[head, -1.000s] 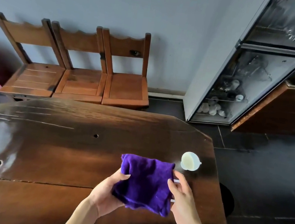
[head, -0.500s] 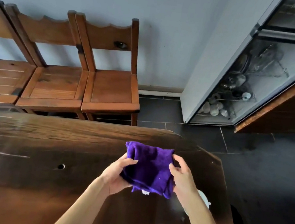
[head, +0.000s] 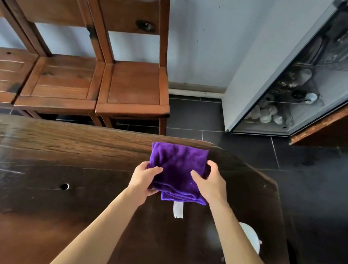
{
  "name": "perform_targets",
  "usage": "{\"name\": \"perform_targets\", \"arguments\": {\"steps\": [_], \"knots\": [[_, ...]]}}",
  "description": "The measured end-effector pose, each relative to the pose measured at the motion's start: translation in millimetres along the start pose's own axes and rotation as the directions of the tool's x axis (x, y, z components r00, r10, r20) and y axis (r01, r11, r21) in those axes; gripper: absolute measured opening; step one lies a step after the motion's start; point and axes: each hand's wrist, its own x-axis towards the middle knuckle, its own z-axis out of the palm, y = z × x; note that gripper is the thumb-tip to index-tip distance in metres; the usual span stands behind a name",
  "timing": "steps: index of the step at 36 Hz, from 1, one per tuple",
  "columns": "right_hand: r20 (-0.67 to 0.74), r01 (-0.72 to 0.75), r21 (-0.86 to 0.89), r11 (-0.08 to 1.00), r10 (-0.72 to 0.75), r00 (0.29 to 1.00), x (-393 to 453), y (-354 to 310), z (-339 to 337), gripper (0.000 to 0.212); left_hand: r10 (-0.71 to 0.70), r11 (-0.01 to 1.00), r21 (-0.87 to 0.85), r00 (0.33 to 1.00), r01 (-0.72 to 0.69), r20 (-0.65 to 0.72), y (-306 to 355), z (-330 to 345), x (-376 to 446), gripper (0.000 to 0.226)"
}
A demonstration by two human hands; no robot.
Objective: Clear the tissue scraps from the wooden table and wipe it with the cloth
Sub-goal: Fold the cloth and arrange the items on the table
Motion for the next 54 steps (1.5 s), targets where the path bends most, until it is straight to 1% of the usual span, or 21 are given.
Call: {"name": "perform_targets", "arguments": {"steps": [4,8,10,12,14,17,19,21,22,24,26,28,30,32,35,37,39,43,47,50,54], "knots": [[0.002,-0.017,-0.161,0.987,0.017,1.000,-16,5,6,0.070,0.106,0.980,0.187,0.981,-0.075,-0.163,-19,-6,-7,0.007],[-0.008,-0.028,-0.238,0.971,0.027,1.000,-22,8,4,0.069,0.201,0.913,0.393,0.958,-0.108,-0.205,-28,-12,-16,0.012],[-0.032,-0.005,-0.320,0.947,-0.005,0.999,-26,11,2,0.066,0.226,0.859,0.504,0.950,-0.090,-0.215,-32,-17,-18,0.017],[-0.066,0.029,-0.466,0.884,-0.067,0.996,-29,16,2,0.063,0.217,0.783,0.621,0.951,-0.035,-0.220,-35,-20,-20,0.024],[-0.075,0.037,-0.547,0.836,-0.093,0.993,-30,21,2,0.061,0.209,0.714,0.700,0.951,0.011,-0.228,-36,-22,-22,0.033],[-0.037,0.024,-0.516,0.857,-0.051,0.998,-29,23,3,0.057,0.215,0.659,0.750,0.944,0.050,-0.252,-34,-26,-23,0.040],[-0.016,0.022,-0.451,0.892,-0.033,0.999,-31,22,1,0.054,0.201,0.685,0.727,0.947,0.047,-0.250,-33,-29,-26,0.039],[0.000,0.029,-0.398,0.917,-0.032,0.999,-37,21,-3,0.051,0.207,0.767,0.641,0.959,-0.036,-0.195,-35,-32,-31,0.037],[0.010,0.033,-0.371,0.928,-0.031,0.999,-42,21,-7,0.049,0.233,0.789,0.608,0.959,-0.091,-0.159,-36,-33,-36,0.036],[0.025,0.048,-0.322,0.946,-0.042,0.999,-52,21,-14,0.046,0.313,0.768,0.615,0.943,-0.182,-0.112,-36,-37,-51,0.031],[0.023,0.087,-0.288,0.954,-0.084,0.996,-65,19,-23,0.041,0.391,0.720,0.651,0.915,-0.240,-0.095,-36,-40,-69,0.027],[-0.013,0.137,-0.260,0.956,-0.146,0.989,-78,15,-33,0.034,0.468,0.668,0.677,0.882,-0.309,-0.060,-35,-42,-87,0.027],[-0.067,0.196,-0.232,0.953,-0.217,0.974,-93,7,-46,0.033,0.572,0.571,0.726,0.820,-0.383,-0.018,-32,-44,-107,0.030],[-0.125,0.272,-0.241,0.932,-0.308,0.943,-110,-4,-58,0.034,0.676,0.459,0.776,0.737,-0.432,0.010,-27,-46,-129,0.031],[-0.196,0.345,-0.382,0.858,-0.439,0.877,-141,-16,-73,0.041,0.776,0.325,0.832,0.630,-0.449,0.036,-18,-50,-165,0.036],[-0.230,0.362,-0.478,0.800,-0.512,0.828,-166,-21,-82,0.046,0.827,0.233,0.860,0.558,-0.454,0.070,-14,-53,-192,0.042],[-0.251,0.360,-0.550,0.753,-0.561,0.789,-192,-26,-89,0.050,0.856,0.150,0.883,0.505,-0.445,0.109,-12,-59,-218,0.048],[-0.233,0.356,-0.619,0.700,-0.597,0.768,-247,-28,-99,0.057,0.873,0.050,0.913,0.462,-0.405,0.156,-17,-71,-264,0.051],[-0.202,0.359,-0.637,0.682,-0.597,0.776,-299,-18,-103,0.064,0.885,-0.023,0.923,0.422,-0.384,0.198,-37,-79,-308,0.055],[-0.199,0.373,-0.635,0.676,-0.610,0.767,-333,-7,-101,0.064,0.896,-0.045,0.927,0.396,-0.372,0.202,-58,-85,-336,0.057],[-0.170,0.379,-0.645,0.664,-0.608,0.776,-377,5,-96,0.065,0.901,-0.024,0.929,0.395,-0.368,0.180,-87,-96,-369,0.055]]}}
